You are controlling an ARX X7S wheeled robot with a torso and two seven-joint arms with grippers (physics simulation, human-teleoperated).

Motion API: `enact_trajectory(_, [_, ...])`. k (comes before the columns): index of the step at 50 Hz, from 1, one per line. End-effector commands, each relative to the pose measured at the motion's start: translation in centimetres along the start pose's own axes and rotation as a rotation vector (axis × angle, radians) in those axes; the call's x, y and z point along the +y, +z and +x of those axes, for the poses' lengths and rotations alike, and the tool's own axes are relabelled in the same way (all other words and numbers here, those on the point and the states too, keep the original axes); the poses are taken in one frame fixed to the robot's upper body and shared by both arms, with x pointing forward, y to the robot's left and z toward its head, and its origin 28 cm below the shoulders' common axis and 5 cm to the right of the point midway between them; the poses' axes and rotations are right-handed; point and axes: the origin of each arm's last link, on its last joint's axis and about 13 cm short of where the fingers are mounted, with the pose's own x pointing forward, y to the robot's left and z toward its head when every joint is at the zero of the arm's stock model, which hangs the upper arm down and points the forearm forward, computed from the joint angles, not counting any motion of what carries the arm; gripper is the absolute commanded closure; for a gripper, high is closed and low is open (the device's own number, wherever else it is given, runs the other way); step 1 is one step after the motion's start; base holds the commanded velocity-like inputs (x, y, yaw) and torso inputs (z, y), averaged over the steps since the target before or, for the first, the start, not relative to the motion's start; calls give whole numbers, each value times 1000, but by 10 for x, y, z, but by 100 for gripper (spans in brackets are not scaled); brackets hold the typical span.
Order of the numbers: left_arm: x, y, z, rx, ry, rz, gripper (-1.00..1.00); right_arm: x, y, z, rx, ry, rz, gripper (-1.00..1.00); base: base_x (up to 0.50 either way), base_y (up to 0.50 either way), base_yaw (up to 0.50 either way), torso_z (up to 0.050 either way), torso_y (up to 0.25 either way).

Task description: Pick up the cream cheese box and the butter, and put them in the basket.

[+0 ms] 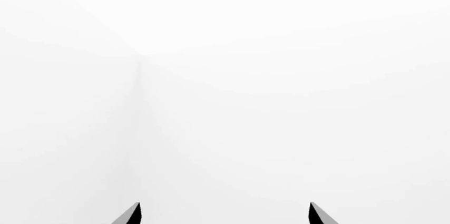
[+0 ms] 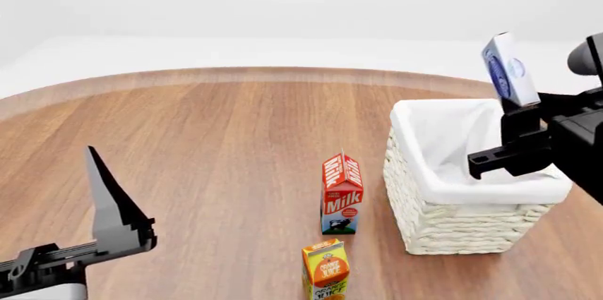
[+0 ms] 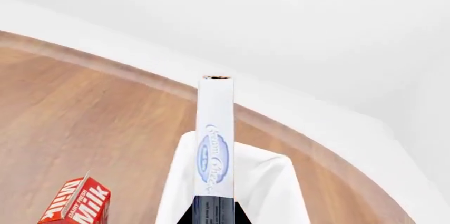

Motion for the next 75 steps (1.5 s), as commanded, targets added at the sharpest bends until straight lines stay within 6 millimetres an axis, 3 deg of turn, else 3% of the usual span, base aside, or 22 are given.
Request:
enact_trajectory(1, [-1,0,0,1,-2,1,-100,-13,5,8,47,46,85,100,0,0,0,0,10])
enact_trajectory(16, [-1,0,1,4,-5,1,-100,-34,17,32,113,20,139,100,0,0,0,0,0])
enact_trajectory(32, [-1,1,0,6,-7,1,-100,-34,-3,58,241,59,176,100,0,0,0,0,1])
enact_trajectory(45, [-1,0,0,8,-7,2,-100,-46,-5,76,274,16,232,100,0,0,0,0,1])
enact_trajectory(61, [-1,-1,0,10,-10,3,-100,-40,-26,88,353,6,182,100,0,0,0,0,1])
enact_trajectory(75, [-2,-1,0,10,-12,3,-100,-35,-30,94,370,14,149,100,0,0,0,1,1])
